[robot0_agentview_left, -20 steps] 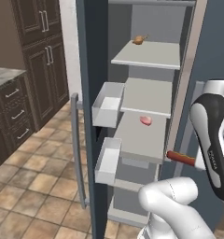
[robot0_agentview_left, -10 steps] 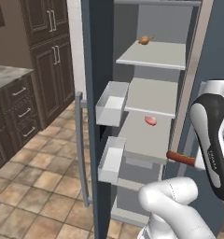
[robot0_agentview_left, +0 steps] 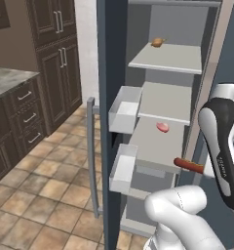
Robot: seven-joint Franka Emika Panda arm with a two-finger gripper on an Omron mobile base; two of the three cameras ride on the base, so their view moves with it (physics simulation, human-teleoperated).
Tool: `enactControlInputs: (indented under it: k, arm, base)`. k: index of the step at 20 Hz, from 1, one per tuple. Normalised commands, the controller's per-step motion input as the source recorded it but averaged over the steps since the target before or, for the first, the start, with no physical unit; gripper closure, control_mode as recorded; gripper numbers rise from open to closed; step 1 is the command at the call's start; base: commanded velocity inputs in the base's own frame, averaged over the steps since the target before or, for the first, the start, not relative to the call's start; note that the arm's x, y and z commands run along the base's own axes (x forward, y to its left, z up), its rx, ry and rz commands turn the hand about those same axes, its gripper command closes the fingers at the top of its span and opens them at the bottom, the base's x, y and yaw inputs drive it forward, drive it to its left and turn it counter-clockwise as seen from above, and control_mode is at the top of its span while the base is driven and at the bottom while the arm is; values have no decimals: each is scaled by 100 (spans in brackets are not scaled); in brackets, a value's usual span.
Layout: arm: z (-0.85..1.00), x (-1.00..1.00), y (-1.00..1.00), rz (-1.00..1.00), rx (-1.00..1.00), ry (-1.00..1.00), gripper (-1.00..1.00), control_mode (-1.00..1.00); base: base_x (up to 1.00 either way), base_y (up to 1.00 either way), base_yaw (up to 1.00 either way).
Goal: Store the hot dog in the freezer for long-term storage. Close the freezer door after placing the cooked food.
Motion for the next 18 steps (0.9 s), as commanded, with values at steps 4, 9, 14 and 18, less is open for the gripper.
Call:
enactControlInputs:
  k: [4,9,14,18]
  arm:
    - [0,0,0,0,0,0,100,100]
    - [0,0,0,0,0,0,100,100]
    - [0,0,0,0,0,0,100,100]
    - [0,0,0,0,0,0,100,100]
  base:
    - [26,15,1]
    - [23,0,3]
    - [1,0,0]
    - [0,0,0]
